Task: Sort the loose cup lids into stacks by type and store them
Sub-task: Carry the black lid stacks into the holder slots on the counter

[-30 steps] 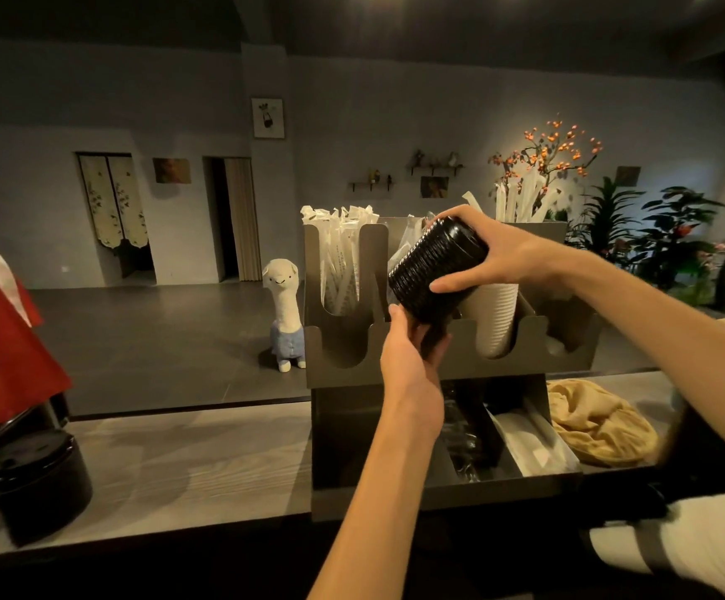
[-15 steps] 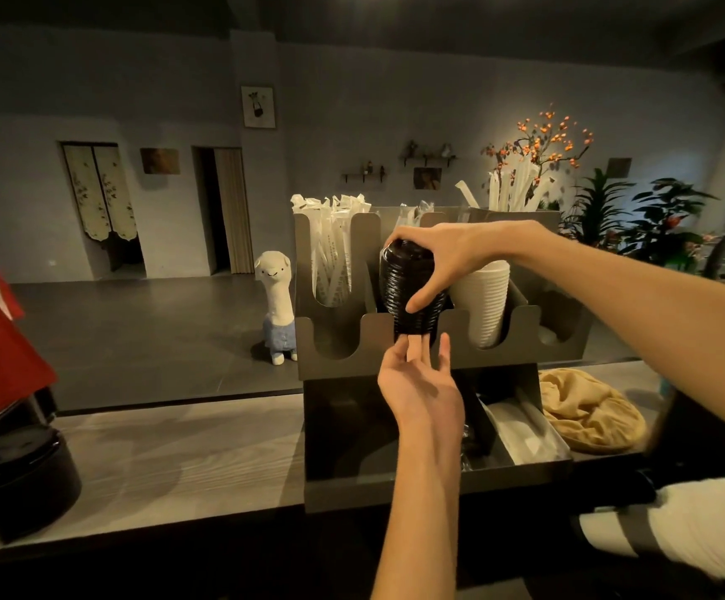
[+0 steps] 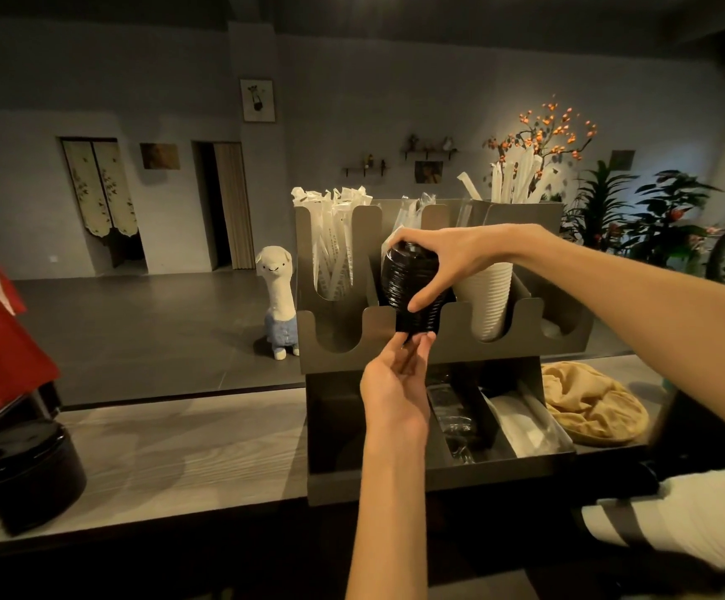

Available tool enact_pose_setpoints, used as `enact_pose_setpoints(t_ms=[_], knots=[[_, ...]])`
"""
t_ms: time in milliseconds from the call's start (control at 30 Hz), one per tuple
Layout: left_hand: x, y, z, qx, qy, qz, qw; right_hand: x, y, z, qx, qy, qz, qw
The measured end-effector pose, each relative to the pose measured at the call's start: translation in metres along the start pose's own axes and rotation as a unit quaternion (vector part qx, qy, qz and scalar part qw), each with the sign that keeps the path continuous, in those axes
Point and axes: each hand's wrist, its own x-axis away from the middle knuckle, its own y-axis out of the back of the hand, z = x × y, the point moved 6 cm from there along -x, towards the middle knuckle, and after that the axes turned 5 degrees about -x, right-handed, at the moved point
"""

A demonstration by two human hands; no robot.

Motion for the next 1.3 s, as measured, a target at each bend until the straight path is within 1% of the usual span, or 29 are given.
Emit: enact_pose_setpoints(t_ms=[67,133,200,233,333,367,433,500,567,633,767,867,933,1033,1133,1200,1300], knots=[[-0.003,0.003,0.001,-0.007,0.010,-0.014,1.000,-0.001,-0.004,-0.001,0.005,0.001,0.002,1.000],[-0.009,0.006,0.001,-0.011,0.038,-0.035,0.999,-0.001,-0.005,-0.001,0.006,0.001,0.005,1.000],[-0.010,0.009,0.006,0.003,0.055,-0.030,0.998,-0.001,-0.004,0.000,0.009,-0.002,0.012,1.000],[-0.010,0.010,0.009,0.011,0.045,-0.019,0.999,-0.002,-0.004,0.000,0.011,-0.003,0.016,1.000],[-0.008,0.012,0.012,-0.010,-0.045,0.020,0.999,-0.005,-0.004,0.001,0.019,-0.011,0.026,0.999],[-0.009,0.011,0.012,-0.006,-0.056,0.033,0.998,-0.005,-0.004,0.001,0.019,-0.015,0.030,0.999],[-0.003,0.007,0.016,0.019,-0.030,0.035,0.999,-0.008,-0.004,0.002,0.027,-0.018,0.035,0.999],[0.000,0.000,0.022,0.067,0.005,0.049,0.997,-0.009,-0.002,0.001,0.027,-0.027,0.036,0.999],[0.004,-0.007,0.023,0.101,-0.024,0.080,0.991,-0.010,0.000,0.000,0.025,-0.039,0.036,0.998],[0.010,-0.012,0.024,0.087,-0.045,0.101,0.990,-0.010,0.001,0.000,0.039,-0.039,0.038,0.998],[0.012,-0.016,0.026,0.072,-0.041,0.105,0.991,-0.007,0.002,0.002,0.125,-0.011,0.014,0.992],[0.014,-0.016,0.027,0.047,-0.028,0.071,0.996,-0.003,0.001,0.003,0.108,0.031,-0.008,0.994],[0.014,-0.018,0.026,0.029,-0.017,0.055,0.998,0.000,0.001,0.002,0.094,0.036,-0.018,0.995],[0.012,-0.022,0.028,0.034,-0.009,0.049,0.998,0.007,-0.004,0.001,0.103,0.017,0.007,0.994],[0.011,-0.023,0.027,0.041,0.005,0.038,0.998,0.016,-0.010,0.007,0.111,0.028,0.018,0.993],[0.013,-0.023,0.024,0.049,0.013,0.027,0.998,0.020,-0.013,0.011,0.155,0.042,0.002,0.987],[0.009,-0.022,0.024,0.051,0.021,0.004,0.998,0.022,-0.017,0.009,0.234,0.054,-0.052,0.969]])
